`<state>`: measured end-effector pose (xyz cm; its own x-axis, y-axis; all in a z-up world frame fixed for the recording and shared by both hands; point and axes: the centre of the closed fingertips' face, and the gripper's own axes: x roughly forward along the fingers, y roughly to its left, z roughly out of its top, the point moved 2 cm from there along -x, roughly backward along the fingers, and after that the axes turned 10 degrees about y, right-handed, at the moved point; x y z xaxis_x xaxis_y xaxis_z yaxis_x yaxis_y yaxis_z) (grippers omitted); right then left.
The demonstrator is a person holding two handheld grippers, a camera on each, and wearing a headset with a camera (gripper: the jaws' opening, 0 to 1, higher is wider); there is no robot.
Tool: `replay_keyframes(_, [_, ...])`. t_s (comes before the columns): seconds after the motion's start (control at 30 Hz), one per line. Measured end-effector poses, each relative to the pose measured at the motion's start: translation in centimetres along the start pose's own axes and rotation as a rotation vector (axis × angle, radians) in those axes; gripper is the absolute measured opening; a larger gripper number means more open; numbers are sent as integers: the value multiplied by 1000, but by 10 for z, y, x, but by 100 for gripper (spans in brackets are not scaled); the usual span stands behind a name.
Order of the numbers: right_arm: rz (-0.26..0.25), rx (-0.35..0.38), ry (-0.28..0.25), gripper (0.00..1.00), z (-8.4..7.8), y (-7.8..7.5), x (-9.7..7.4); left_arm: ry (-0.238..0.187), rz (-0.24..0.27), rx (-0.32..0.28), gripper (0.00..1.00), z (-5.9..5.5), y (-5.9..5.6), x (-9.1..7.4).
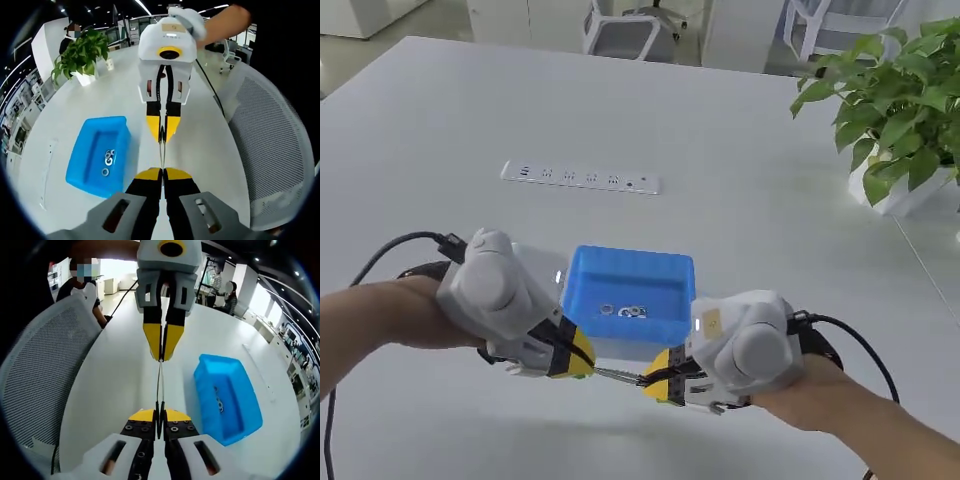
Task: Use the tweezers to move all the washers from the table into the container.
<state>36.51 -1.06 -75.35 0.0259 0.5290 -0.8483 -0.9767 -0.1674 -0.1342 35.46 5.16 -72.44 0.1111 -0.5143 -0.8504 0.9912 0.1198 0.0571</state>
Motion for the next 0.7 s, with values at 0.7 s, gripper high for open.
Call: replay_keyframes(0.7, [87, -13, 103, 7, -21, 5, 31, 57, -45, -101, 5, -27, -1, 41])
